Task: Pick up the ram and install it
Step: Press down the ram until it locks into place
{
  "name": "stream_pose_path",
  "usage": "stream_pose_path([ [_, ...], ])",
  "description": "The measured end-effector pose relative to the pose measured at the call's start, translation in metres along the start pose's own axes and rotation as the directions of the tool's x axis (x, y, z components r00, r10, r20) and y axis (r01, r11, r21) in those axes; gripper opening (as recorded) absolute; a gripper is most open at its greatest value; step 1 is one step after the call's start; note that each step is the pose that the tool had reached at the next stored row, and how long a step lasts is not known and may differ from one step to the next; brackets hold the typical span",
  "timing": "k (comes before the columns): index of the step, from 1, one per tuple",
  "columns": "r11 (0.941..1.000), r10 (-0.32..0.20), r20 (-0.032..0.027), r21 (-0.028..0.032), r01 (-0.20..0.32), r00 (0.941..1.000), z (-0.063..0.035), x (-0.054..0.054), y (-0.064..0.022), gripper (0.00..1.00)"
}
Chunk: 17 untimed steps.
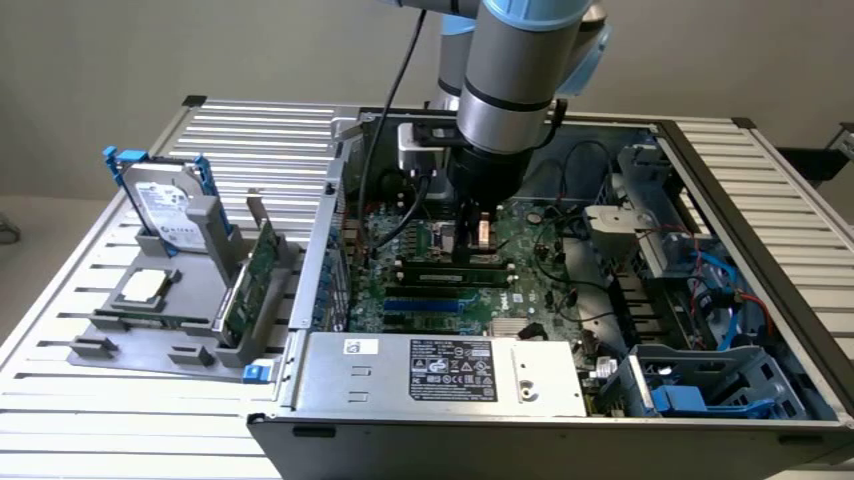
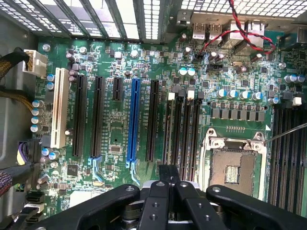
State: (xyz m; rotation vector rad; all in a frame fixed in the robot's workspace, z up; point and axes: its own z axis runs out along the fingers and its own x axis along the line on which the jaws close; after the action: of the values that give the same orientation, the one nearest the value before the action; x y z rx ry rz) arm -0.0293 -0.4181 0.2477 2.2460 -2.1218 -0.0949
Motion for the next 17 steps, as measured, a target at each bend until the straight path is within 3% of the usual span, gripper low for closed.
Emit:
stream_pose_path([
  [10,0.9956,0.093,0.0074,0.0033,-0.093,0.9956,-0.0001,0.0004,-0.0001,0.11],
  [17,0.9859,0.165,0.0148,0.0225,-0.166,0.9861,-0.0001,0.0003,0.0,0.11],
])
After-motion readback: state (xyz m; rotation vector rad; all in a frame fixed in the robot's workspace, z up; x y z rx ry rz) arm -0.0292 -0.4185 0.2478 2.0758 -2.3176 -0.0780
